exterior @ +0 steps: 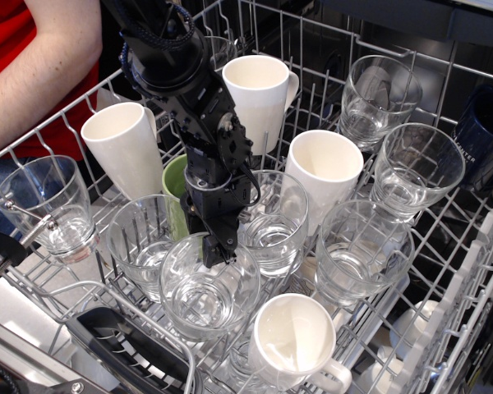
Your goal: Pick up any cup
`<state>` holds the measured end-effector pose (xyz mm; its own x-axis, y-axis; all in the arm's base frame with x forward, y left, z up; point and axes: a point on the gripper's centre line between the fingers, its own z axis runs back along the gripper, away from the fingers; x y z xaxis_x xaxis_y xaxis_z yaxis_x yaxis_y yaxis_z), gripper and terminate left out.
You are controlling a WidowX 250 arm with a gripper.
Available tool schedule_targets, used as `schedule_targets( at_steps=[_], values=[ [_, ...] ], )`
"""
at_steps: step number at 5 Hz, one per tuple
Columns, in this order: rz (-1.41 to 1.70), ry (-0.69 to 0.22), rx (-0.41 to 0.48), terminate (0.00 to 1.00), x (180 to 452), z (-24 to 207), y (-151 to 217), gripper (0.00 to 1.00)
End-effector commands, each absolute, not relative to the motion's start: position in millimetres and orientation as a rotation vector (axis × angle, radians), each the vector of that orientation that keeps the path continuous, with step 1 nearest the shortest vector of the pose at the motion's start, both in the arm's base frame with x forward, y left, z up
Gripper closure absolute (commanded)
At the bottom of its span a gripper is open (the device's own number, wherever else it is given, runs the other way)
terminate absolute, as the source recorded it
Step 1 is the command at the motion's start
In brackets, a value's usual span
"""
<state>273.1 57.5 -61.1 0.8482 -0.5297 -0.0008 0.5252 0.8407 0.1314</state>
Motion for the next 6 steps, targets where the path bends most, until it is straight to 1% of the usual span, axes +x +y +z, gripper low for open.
schedule_targets(
  at_steps=[1, 2, 3, 4, 5, 6],
  values=[
    [-0.547, -0.059, 0.140, 0.00, 276, -55, 59, 1.00],
    [-0.548, -0.059, 0.135, 0.00, 273, -53, 58, 1.00],
    [-0.554, -0.056, 0.121, 0.00, 270, -44, 62, 1.00],
    [-0.568, -0.040, 0.087, 0.00, 263, -21, 63, 1.00],
    [-0.567, -0.026, 0.051, 0.00, 259, 0, 57, 1.00],
    [-0.567, -0.008, 0.010, 0.00, 248, 25, 45, 1.00]
  ],
)
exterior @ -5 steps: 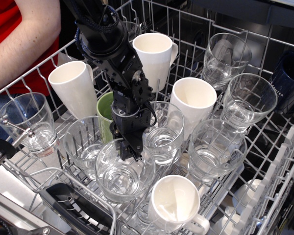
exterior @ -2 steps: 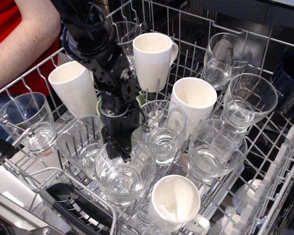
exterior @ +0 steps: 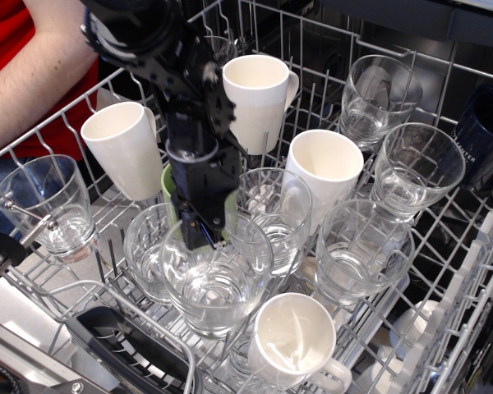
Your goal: Pick up any cup
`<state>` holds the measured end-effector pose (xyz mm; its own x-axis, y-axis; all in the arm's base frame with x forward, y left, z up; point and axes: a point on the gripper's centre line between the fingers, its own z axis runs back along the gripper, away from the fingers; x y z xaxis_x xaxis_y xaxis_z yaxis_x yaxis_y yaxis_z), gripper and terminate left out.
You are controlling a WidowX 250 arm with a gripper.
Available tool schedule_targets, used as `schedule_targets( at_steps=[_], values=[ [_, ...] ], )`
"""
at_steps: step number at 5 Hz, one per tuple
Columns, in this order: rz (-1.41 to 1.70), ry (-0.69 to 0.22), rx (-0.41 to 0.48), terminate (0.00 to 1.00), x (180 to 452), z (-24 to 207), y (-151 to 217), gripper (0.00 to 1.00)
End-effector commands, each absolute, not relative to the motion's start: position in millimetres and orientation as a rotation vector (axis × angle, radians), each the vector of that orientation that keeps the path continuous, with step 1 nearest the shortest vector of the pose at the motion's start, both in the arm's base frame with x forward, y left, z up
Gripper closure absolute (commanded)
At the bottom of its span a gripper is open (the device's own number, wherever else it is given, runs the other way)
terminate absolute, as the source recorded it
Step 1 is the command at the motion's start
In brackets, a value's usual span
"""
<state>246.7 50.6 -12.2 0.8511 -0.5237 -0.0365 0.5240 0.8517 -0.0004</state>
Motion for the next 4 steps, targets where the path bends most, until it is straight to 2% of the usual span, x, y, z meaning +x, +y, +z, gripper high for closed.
schedule_targets(
  at_steps=[1, 2, 3, 4],
  values=[
    [-0.551, 0.013, -0.009, 0.00, 247, 46, 44, 1.00],
    [-0.544, 0.062, -0.020, 0.00, 252, 70, 43, 1.00],
    [-0.559, 0.061, -0.021, 0.00, 256, 88, 41, 1.00],
    [-0.560, 0.028, -0.011, 1.00, 262, 98, 42, 1.00]
  ],
)
